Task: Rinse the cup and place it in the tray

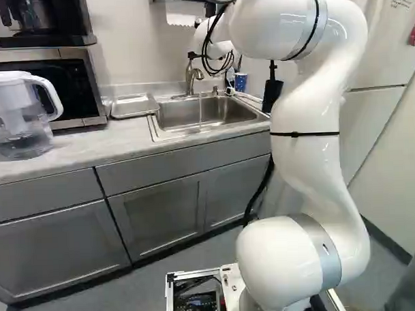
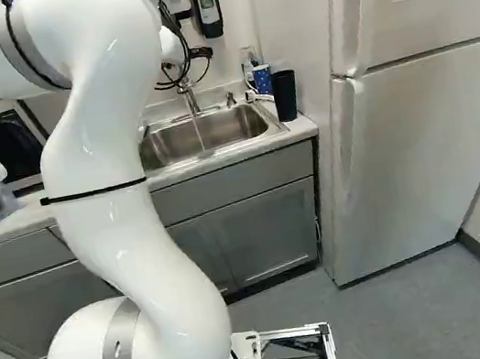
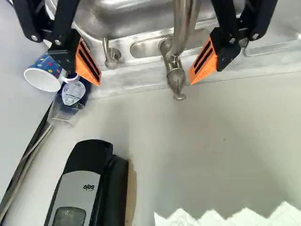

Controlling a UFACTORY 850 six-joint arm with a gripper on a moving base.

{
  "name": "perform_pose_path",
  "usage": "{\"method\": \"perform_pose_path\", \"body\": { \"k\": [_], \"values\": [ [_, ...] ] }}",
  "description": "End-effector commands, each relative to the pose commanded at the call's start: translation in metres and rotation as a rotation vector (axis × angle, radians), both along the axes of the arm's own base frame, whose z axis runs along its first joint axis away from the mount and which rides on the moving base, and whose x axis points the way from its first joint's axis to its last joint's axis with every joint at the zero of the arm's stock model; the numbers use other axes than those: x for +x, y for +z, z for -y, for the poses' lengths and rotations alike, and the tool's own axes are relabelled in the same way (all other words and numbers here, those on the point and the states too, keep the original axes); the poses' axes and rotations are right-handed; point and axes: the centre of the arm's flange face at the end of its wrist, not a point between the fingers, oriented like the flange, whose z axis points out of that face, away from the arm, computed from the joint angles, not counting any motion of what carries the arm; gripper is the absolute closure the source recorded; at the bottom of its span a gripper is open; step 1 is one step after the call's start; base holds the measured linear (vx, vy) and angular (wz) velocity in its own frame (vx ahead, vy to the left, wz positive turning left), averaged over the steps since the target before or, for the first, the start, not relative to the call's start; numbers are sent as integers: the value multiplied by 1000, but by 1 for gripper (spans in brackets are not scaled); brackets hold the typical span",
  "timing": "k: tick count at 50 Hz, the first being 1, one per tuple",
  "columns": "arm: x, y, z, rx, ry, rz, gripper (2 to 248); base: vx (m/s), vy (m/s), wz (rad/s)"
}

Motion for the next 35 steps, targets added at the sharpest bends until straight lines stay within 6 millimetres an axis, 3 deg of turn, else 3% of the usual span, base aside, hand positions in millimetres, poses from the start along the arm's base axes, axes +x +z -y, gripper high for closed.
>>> {"method": "perform_pose_path", "body": {
  "k": [35],
  "values": [
    [-70, 8, -16, -3, 31, -32, 3, 0, 0, 0]
  ]
}}
